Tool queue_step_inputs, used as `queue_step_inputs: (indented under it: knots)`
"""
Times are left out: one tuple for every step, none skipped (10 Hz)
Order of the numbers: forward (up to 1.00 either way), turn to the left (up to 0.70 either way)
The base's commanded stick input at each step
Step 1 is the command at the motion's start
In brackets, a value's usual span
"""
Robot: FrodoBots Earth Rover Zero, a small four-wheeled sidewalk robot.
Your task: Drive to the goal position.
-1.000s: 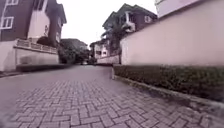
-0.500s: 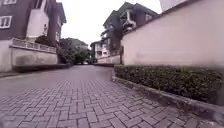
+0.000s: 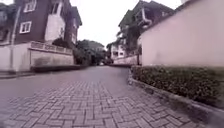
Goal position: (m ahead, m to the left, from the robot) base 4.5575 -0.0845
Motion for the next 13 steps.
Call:
queue_step_inputs:
  knots:
    - [0.7,0.0]
    - [0.7,0.0]
    - [0.7,0.0]
    - [0.7,0.0]
    - [0.7,0.0]
    - [0.7,0.0]
    - [0.7,0.0]
    - [0.7,0.0]
    - [0.7,0.0]
    - [0.7,0.0]
    - [0.7,0.0]
    - [0.7,0.0]
    - [0.7,0.0]
